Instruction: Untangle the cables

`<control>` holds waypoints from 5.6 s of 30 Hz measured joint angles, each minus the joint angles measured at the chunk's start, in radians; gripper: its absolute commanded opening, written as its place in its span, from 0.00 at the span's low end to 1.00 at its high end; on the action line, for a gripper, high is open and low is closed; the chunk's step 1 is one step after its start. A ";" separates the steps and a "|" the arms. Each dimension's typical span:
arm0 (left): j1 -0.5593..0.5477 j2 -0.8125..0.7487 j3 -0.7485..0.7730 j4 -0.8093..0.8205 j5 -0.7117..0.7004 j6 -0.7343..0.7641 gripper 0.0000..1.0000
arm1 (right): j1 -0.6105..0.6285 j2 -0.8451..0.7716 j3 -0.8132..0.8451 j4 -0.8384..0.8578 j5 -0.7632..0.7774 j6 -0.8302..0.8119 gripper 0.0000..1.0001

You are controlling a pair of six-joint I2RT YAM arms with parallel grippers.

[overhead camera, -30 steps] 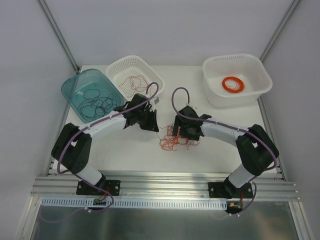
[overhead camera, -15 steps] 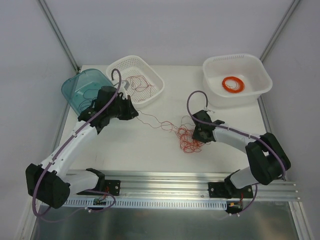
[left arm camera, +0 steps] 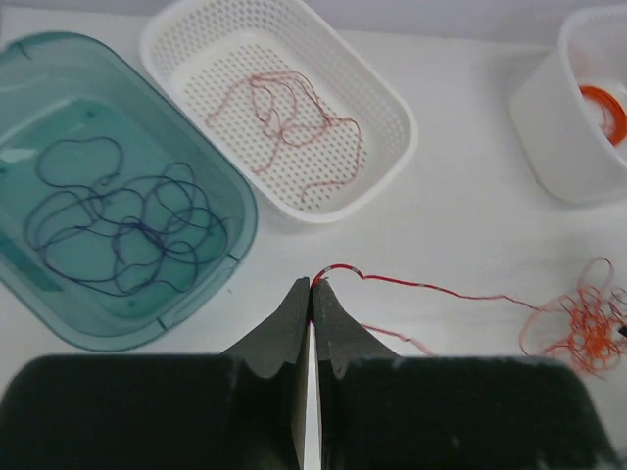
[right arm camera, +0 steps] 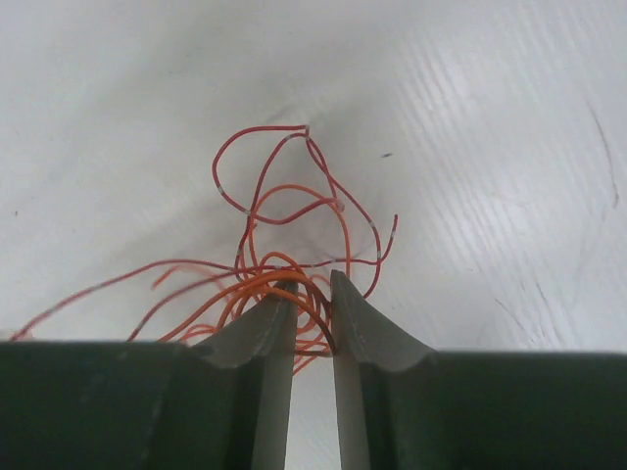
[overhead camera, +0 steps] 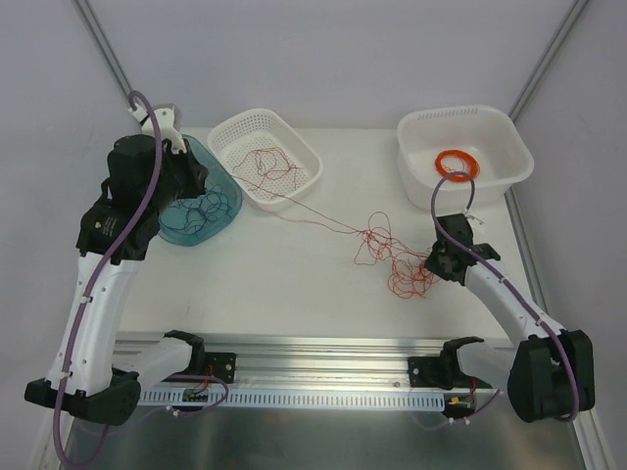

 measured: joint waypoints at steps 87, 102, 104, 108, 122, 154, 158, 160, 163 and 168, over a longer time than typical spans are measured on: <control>0.027 -0.030 0.178 -0.187 -0.650 0.229 0.00 | -0.285 0.102 0.202 -0.133 -0.146 -0.157 0.02; 0.066 -0.057 0.134 -0.201 -0.550 0.203 0.00 | -0.517 0.196 0.105 -0.071 -0.388 -0.074 0.09; 0.066 -0.059 0.107 -0.196 -0.451 0.202 0.00 | -0.473 0.206 0.119 -0.071 -0.392 -0.088 0.09; 0.066 -0.081 -0.018 -0.142 -0.153 0.180 0.00 | -0.344 0.223 0.161 -0.071 -0.394 -0.125 0.09; -0.145 -0.008 -0.576 0.213 0.340 0.041 0.73 | 0.005 0.233 0.237 -0.064 -0.395 -0.171 0.06; -0.619 0.743 -0.640 1.408 0.354 -0.094 0.61 | 0.053 0.076 0.296 -0.061 -0.477 -0.124 0.05; -0.631 0.798 -0.601 1.459 0.344 -0.101 0.53 | 0.053 0.068 0.286 -0.061 -0.483 -0.117 0.05; -0.637 0.820 -0.584 1.479 0.343 -0.114 0.47 | 0.053 0.064 0.283 -0.061 -0.483 -0.114 0.05; -0.644 0.841 -0.573 1.512 0.342 -0.132 0.19 | 0.053 0.055 0.277 -0.061 -0.483 -0.110 0.05; -0.644 0.850 -0.572 1.533 0.346 -0.150 0.00 | 0.054 0.036 0.275 -0.064 -0.477 -0.110 0.05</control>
